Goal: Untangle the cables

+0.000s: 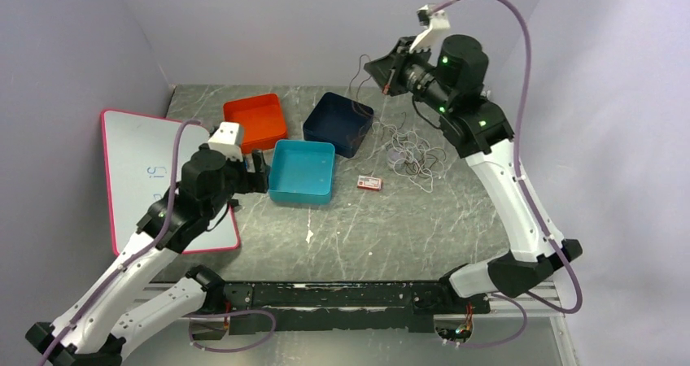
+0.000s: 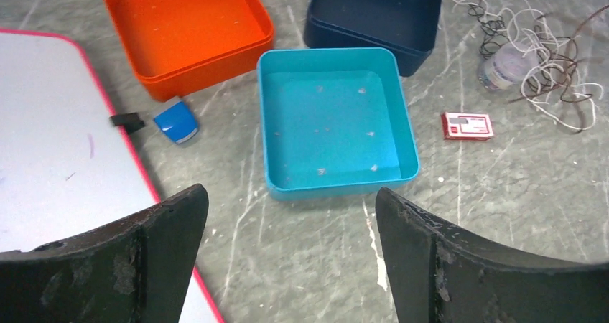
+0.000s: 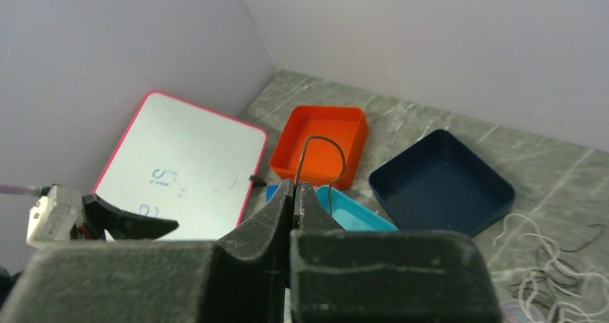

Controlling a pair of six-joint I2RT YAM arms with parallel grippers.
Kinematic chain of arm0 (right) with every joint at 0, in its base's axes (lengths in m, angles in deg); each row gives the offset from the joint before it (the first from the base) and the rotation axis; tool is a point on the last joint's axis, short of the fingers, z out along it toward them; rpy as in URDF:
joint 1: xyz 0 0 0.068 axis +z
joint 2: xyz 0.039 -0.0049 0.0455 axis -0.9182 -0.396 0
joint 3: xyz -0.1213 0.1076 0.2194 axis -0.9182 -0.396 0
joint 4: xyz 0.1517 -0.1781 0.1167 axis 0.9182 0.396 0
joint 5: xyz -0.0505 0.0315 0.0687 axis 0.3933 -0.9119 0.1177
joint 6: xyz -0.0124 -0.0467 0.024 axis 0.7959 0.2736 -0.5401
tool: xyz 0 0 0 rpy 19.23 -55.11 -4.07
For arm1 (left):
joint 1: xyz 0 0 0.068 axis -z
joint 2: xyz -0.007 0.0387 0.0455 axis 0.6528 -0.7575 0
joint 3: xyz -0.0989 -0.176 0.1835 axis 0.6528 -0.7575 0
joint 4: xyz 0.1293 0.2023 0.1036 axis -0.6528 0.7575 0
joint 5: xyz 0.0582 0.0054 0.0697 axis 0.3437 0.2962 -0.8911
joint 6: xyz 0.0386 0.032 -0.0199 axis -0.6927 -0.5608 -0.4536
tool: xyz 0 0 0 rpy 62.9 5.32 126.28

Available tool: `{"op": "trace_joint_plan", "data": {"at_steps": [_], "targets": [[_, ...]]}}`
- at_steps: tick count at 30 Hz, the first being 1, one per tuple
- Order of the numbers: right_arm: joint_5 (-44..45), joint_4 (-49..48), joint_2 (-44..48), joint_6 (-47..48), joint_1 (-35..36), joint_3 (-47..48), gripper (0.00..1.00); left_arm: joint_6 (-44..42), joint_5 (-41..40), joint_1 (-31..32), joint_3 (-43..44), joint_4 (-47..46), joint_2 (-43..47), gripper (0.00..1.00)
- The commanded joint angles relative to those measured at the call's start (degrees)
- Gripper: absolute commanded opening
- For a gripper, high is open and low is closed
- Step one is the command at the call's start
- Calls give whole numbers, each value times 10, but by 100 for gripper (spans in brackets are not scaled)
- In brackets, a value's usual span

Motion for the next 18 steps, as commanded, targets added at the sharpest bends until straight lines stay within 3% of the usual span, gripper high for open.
{"op": "trace_joint_plan", "data": {"at_steps": [1, 3, 18], "targets": [[28, -33, -16, 6, 42, -10, 0, 11, -50, -4, -5, 68, 40, 94], [28, -48, -23, 1, 52, -19, 0, 14, -59, -5, -4, 80, 54, 99], [-13, -159, -107, -31, 82, -60, 0, 26, -91, -5, -47, 95, 92, 97]]}}
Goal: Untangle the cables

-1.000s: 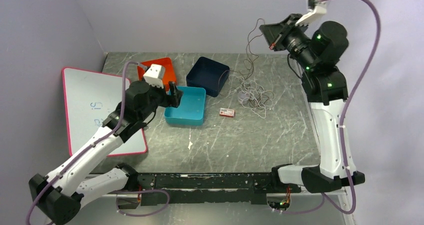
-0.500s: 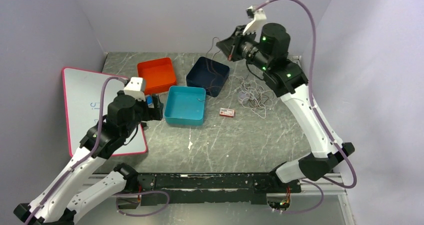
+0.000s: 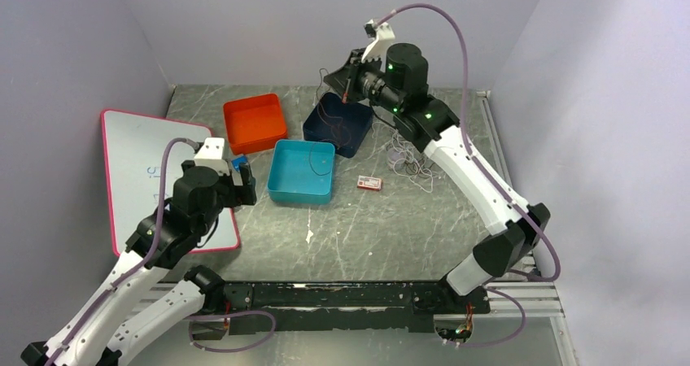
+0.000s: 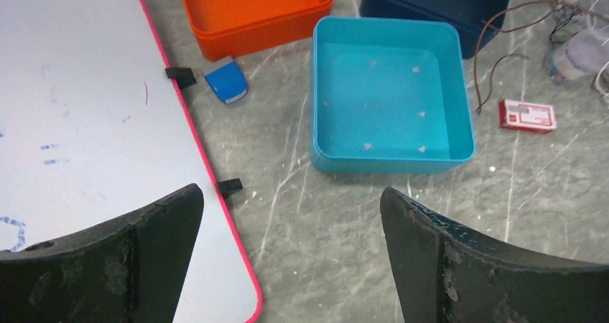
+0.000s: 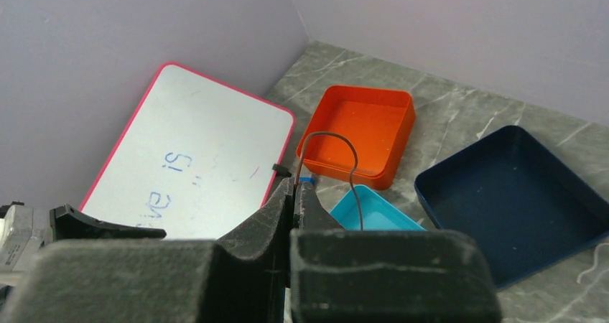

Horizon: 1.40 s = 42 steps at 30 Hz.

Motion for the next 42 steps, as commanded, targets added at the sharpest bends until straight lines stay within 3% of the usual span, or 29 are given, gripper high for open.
{"op": "trace_joint_plan", "data": {"at_steps": [1, 18, 42], "targets": [[-19, -47, -29, -11, 10, -6, 0, 6, -16, -4, -18, 12, 11, 97], [-17, -64, -72, -17, 33, 0, 0, 0, -11, -4, -26, 4, 30, 93], [-40, -114, -153, -37, 39, -71, 0, -2, -6, -4, -29, 3, 32, 94]]}}
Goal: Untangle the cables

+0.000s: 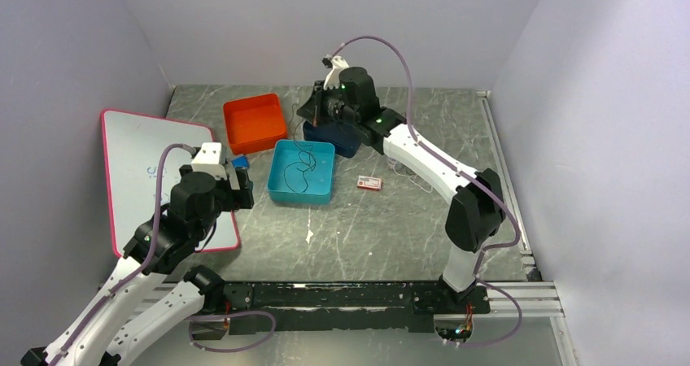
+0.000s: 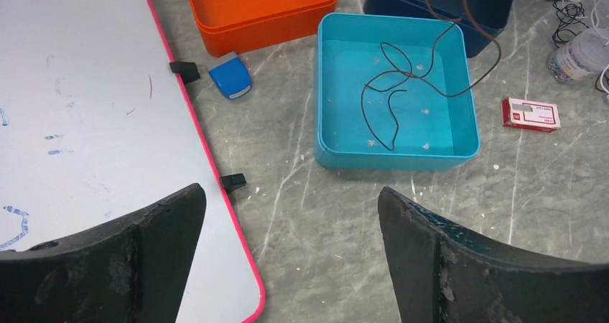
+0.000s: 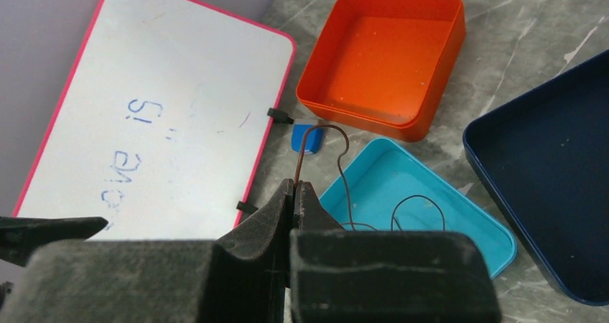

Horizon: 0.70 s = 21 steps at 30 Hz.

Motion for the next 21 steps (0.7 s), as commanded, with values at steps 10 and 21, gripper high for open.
{"op": "trace_joint_plan", "data": {"at_steps": [10, 21], "targets": [[26, -44, -86, 19, 11, -54, 0, -9, 6, -4, -6, -7, 7, 95], [94, 5, -178, 67, 40, -27, 3, -26, 39, -4, -14, -21, 26, 96]]}}
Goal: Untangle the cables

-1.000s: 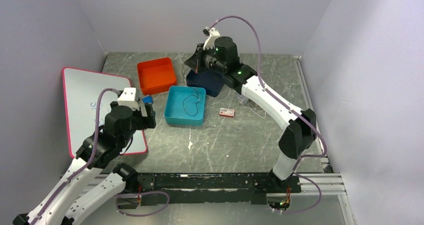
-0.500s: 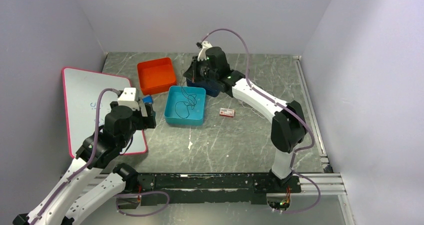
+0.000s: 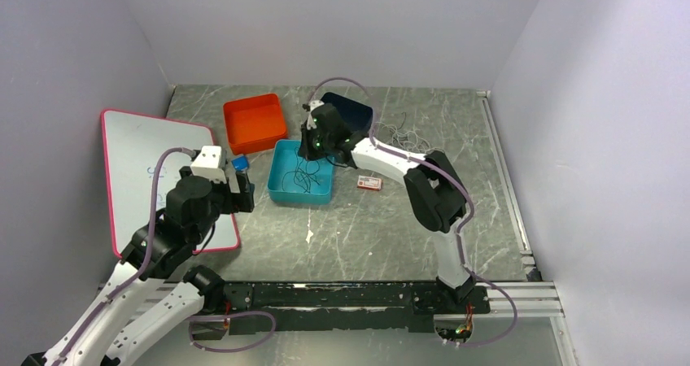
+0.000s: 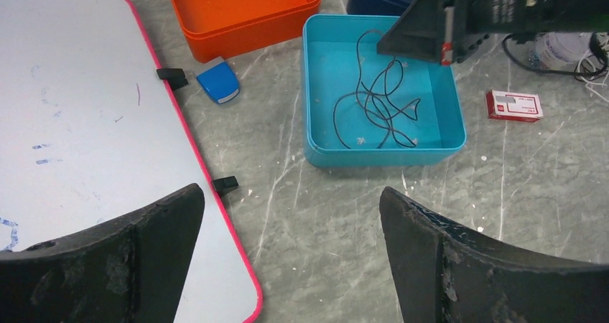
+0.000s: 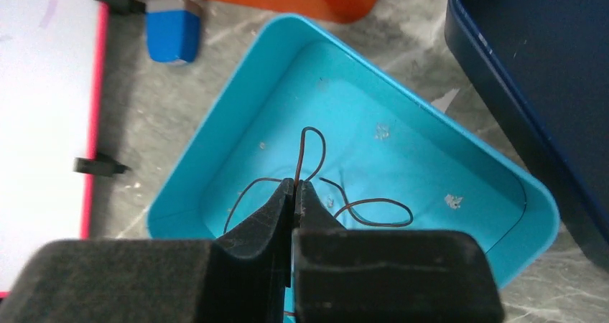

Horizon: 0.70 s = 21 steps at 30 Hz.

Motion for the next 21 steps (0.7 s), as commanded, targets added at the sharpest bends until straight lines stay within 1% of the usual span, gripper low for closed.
{"op": "trace_joint_plan", "data": {"at_steps": [1, 6, 12, 20, 21], "targets": [[49, 31, -31, 36, 17, 26, 3, -12, 15, -4, -4, -15, 1, 96], [70, 59, -57, 56, 29, 46, 6, -14, 20, -4, -4, -16, -6, 96], [85, 71, -34, 69, 36, 59, 16, -15, 19, -5, -5, -17, -4, 96], [105, 82, 20, 77, 35, 59, 35, -15, 16, -5, -5, -17, -2, 97], [107, 84, 36, 78, 35, 57, 41, -15, 16, -4, -5, -17, -1, 97]]}}
